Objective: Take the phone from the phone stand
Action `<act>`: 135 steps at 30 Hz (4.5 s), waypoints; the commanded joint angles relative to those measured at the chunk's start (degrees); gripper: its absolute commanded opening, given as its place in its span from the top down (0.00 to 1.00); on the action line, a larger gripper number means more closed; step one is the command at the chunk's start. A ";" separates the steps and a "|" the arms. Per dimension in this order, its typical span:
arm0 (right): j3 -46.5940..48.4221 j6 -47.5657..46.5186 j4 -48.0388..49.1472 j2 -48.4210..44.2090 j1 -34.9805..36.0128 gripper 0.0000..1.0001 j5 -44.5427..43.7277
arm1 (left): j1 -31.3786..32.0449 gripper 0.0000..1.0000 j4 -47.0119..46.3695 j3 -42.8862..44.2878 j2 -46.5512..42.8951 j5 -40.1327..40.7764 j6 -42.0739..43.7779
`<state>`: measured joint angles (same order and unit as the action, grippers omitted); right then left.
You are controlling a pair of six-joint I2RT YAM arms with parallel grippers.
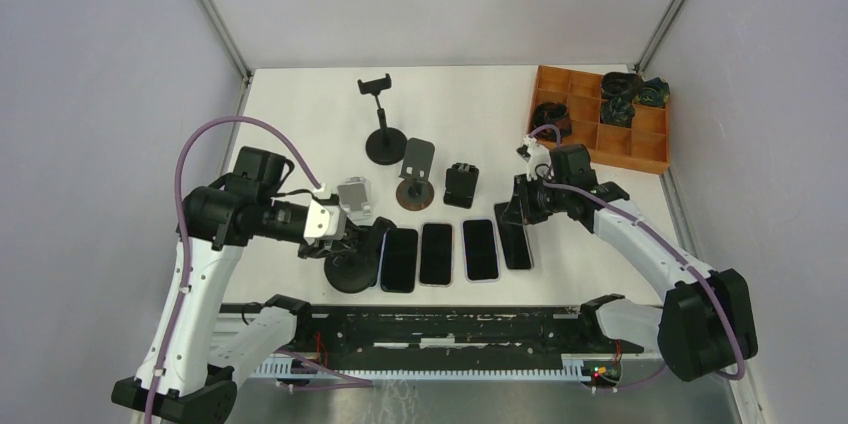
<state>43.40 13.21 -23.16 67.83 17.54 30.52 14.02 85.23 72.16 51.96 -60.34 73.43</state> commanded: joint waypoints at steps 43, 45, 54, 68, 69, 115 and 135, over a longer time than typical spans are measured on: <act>7.03 17.63 37.11 -11.11 11.86 0.15 14.27 | 0.31 0.98 -1.29 4.51 0.63 -8.68 0.19; 8.71 18.52 42.23 -9.26 17.48 0.09 16.09 | 0.30 0.98 -1.25 4.28 0.56 -8.87 -0.10; 19.11 12.43 43.98 0.31 30.69 0.02 21.15 | 0.30 0.98 -1.31 4.04 -0.33 -8.48 -1.53; 26.18 5.09 37.00 7.14 38.90 0.19 21.94 | 0.39 0.98 -1.27 3.93 -0.45 -8.20 -1.63; 26.20 5.15 36.99 7.21 39.04 0.21 22.03 | 0.35 0.98 -1.28 3.87 -0.43 -8.22 -1.61; 34.34 19.37 36.77 8.98 33.34 1.00 19.89 | 0.39 0.00 -19.60 5.43 -3.16 -0.91 -21.21; 40.52 24.81 34.18 7.41 2.43 1.00 1.18 | 0.39 0.00 -19.11 27.10 10.37 24.06 -42.72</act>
<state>78.52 42.17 8.34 75.26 23.75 40.23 14.24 67.13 96.25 61.08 -41.95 37.63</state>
